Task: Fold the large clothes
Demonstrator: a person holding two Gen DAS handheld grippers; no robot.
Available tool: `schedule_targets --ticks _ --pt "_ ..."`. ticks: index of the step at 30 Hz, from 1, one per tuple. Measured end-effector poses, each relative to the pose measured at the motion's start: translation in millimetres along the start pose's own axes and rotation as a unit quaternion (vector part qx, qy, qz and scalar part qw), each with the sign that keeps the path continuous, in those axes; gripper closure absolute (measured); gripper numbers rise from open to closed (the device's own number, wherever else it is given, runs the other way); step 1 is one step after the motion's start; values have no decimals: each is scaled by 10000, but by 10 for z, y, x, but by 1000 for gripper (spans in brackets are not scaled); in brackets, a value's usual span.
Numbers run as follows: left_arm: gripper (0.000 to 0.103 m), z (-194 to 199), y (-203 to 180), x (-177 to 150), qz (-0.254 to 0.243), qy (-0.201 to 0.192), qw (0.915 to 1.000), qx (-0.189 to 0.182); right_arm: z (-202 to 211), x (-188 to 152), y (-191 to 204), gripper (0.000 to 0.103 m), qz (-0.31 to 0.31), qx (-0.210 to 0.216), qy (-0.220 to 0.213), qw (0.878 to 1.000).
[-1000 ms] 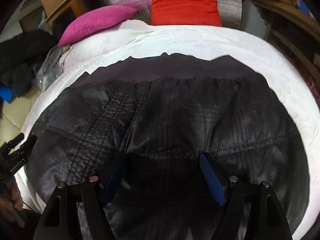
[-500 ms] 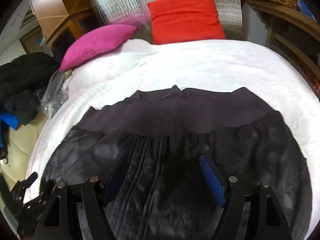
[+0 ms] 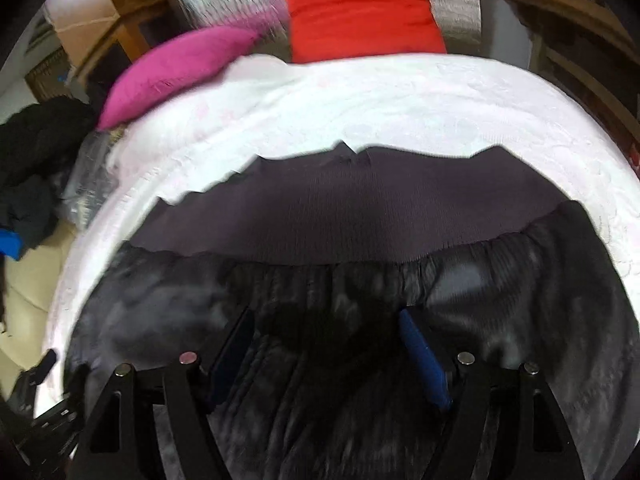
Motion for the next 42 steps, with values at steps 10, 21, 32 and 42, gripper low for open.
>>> schedule_targets --ticks 10,21,32,42 --pt "25 -7 -30 -27 -11 -73 9999 71 409 -444 -10 61 252 -53 58 9997" --pt "20 -136 -38 20 40 120 9998 -133 165 -558 -127 59 258 -111 362 9990" --pt "20 -5 625 154 1081 -61 9866 -1225 967 -575 -996 28 -740 760 -575 9927" --pt "20 -425 428 60 905 832 9734 -1936 757 -827 -1703 28 -1414 654 111 9877"
Point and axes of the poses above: each gripper's, at about its wrist camera, not at the fingertips, and z roughly against the way its jaws point, y to its left, x to its top, the point moved 3 cm from there along -z, roughly the way its jaws point, and after that the axes turned 7 degrees about y, right-handed, at the moved point
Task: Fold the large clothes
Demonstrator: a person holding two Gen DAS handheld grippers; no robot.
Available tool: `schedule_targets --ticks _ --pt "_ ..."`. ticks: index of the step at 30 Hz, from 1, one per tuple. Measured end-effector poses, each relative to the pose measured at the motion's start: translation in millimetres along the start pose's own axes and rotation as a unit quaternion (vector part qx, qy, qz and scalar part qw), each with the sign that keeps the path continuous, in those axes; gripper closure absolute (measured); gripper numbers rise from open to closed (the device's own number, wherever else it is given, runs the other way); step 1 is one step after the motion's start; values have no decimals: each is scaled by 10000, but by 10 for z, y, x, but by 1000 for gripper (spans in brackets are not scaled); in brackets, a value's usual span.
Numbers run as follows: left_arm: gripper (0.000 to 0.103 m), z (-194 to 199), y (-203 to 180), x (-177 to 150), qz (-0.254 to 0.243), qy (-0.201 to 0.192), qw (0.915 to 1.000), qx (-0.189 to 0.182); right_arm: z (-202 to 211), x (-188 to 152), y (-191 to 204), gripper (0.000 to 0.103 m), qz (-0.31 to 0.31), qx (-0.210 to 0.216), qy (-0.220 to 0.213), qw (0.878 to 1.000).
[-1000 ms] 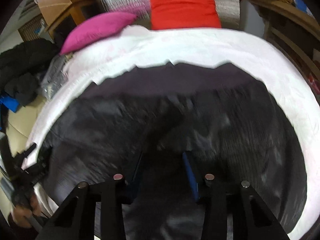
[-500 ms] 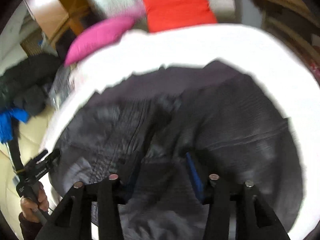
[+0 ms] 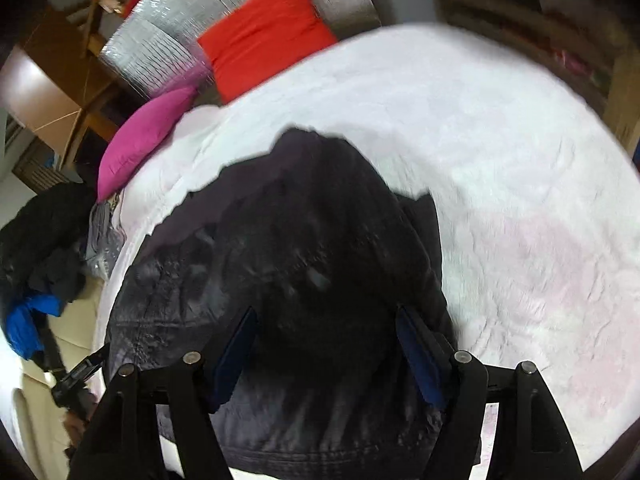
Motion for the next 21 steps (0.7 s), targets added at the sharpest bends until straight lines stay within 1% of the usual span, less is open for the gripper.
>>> schedule_targets --ticks 1,2,3,5,6,8,10,11,12,14,16,18,19,20,21 --pt "24 9 -29 2 -72 -39 10000 27 -9 -8 -9 28 -10 32 20 10000" --pt "33 27 -56 2 -128 -89 9999 27 28 -10 -13 28 -3 112 -18 9999" --pt "35 44 -72 4 -145 -117 9998 -3 71 8 -13 28 -9 206 -76 9998" --pt "36 72 -88 25 -137 -168 9998 -31 265 26 -74 28 -95 404 -384 9984" --pt "36 78 -74 47 -120 -164 9998 -55 322 22 -122 28 -136 359 -487 9981" --pt "28 69 5 84 51 -76 9998 -188 409 47 -292 27 -389 287 -675 9965" --pt "24 47 103 126 359 33 9981 -510 350 66 -456 27 -697 508 -510 9950" --pt "23 15 141 148 517 142 9958 -741 302 67 -515 27 -787 538 -394 9947" --pt "23 -19 162 168 646 252 9927 -984 245 66 -549 27 -825 495 -290 9949" --pt "23 -87 151 176 747 414 9882 -1268 137 93 -600 27 -830 430 -79 9956" --pt "23 -168 93 171 725 610 9856 -1400 -22 138 -597 27 -812 513 181 9952" --pt "23 -248 -5 164 577 775 9830 -1561 -185 156 -581 27 -817 789 408 9927" --pt "23 -262 -69 143 497 841 9818 -1630 -228 139 -570 24 -806 877 487 9917" --pt "21 -285 -118 137 411 899 9812 -1660 -281 144 -541 20 -771 959 552 9909" --pt "20 -295 -146 136 361 888 9819 -1632 -302 163 -499 17 -701 1008 488 9912"
Point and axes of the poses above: each gripper's, at about its wrist camera, not at the fingertips, and z roughly against the way its jaws point, y to its left, x to its top, the point moved 3 cm from there along -z, roughly the way its jaws point, and after that the axes turned 7 degrees about y, right-handed, at the moved point
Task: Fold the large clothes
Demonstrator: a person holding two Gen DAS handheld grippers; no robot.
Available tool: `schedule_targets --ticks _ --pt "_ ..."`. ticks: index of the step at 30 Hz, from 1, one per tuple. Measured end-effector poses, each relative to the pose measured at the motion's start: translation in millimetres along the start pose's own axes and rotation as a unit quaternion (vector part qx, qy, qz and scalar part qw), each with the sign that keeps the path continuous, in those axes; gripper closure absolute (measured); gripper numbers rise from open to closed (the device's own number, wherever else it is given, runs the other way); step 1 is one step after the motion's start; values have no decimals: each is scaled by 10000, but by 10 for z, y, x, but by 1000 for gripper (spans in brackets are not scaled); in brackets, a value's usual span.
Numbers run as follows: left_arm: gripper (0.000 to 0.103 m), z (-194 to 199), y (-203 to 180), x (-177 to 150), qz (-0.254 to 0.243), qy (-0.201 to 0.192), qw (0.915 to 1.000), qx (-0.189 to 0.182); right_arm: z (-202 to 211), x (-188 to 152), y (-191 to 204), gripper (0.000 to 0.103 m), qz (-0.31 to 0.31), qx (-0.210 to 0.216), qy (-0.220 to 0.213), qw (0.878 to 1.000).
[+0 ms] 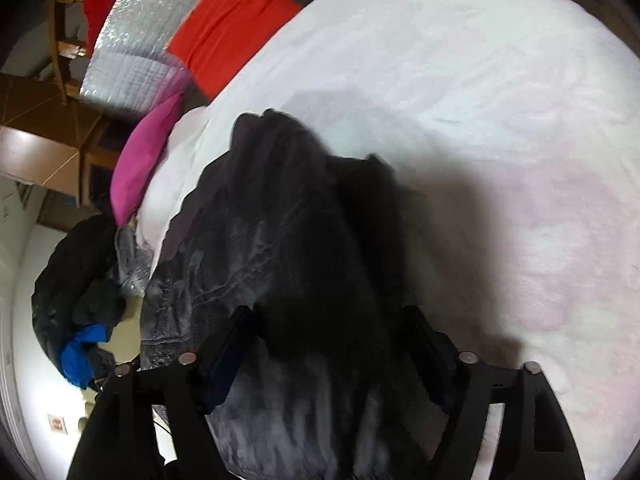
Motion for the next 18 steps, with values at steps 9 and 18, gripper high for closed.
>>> schedule_targets --ticks 9,18 --pt "43 8 -81 -44 -192 -145 9997 -104 -231 -94 349 13 461 434 -26 9980" --pt "76 254 -207 -130 -402 -540 9977 -96 44 -174 589 63 960 168 -668 9930"
Point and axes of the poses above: each gripper's, at about its wrist camera, not at the fingertips, and z roughly against the way its jaws point, y to its left, x to its top, the point moved 3 cm from there along -z, roughly the way its jaws point, and after that the axes turned 7 degrees about y, right-handed, at the moved point
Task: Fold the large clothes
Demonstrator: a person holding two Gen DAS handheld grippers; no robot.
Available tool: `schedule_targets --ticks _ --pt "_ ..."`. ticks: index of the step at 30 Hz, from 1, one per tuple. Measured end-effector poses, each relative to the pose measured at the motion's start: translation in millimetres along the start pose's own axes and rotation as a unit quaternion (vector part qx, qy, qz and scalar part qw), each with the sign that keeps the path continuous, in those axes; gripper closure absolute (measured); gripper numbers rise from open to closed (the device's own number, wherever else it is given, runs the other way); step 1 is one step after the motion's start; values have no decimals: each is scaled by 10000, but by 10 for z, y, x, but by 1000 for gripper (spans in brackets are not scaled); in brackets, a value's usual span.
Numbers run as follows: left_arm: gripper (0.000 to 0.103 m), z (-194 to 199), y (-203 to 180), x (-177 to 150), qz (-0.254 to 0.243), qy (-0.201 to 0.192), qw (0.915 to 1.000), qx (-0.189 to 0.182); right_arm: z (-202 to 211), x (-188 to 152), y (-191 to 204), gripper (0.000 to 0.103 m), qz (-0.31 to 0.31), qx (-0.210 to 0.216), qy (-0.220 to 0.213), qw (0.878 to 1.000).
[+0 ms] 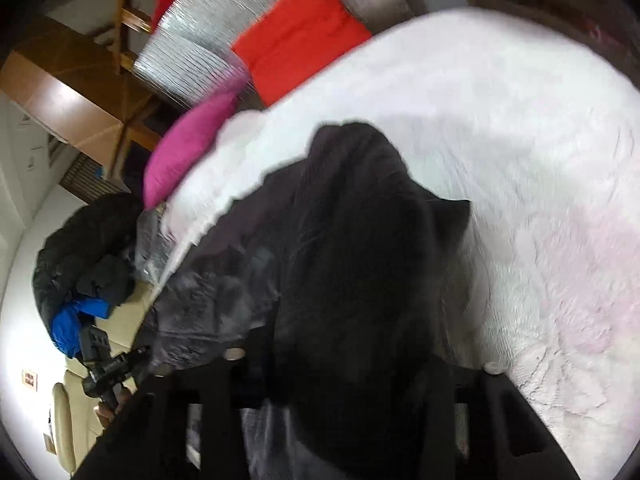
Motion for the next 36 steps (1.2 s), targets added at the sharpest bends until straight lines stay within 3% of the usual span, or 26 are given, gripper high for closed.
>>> schedule_targets --ticks 3,6,9,11,16,20,25,27,28,31,32,36 --pt "77 94 -31 -89 9 -65 10000 55 65 6 115 63 187 -55 -176 9997" --pt "73 -52 120 -113 370 163 9989 254 -80 23 27 63 44 -426 -11 9991" --pt "52 -164 169 -83 495 286 9974 429 -247 33 -116 58 -176 -655 259 9974" --pt "32 -164 151 -54 435 258 9960 742 -241 47 -149 50 -291 -632 281 9972" --pt "30 3 46 -69 216 -63 9915 1285 -109 9 -154 38 -511 -898 212 9944" --pt "30 284 -117 -176 -223 -724 9770 1994 228 -62 -50 37 -417 -1413 -402 9883" --pt "29 542 -119 -388 -137 -1267 9624 2398 620 -253 136 36 -146 -1680 -1129 9792" --pt "29 660 -91 -511 77 -1369 9646 2252 757 -372 203 35 -87 -1533 -1268 9800" --pt "29 727 -64 -594 198 -1403 9680 2073 821 -460 218 29 -186 -1271 -1313 9830" --pt "26 839 -10 -840 730 -1430 9797 1203 937 -702 185 23 -608 -348 -1371 9881" --pt "25 832 9 -916 903 -1350 9828 882 934 -808 176 21 -740 53 -1251 9894" --pt "25 592 -32 -1104 1199 -761 9899 38 765 -1048 132 21 -1033 603 -744 9900"
Point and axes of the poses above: each gripper's, at about its wrist camera, not at the fingertips, and z roughly against the way its jaws point, y to its left, x to its top, the point moved 3 cm from there along -z, roughly the way its jaws point, and after that the axes turned 7 degrees about y, right-handed, at the moved point
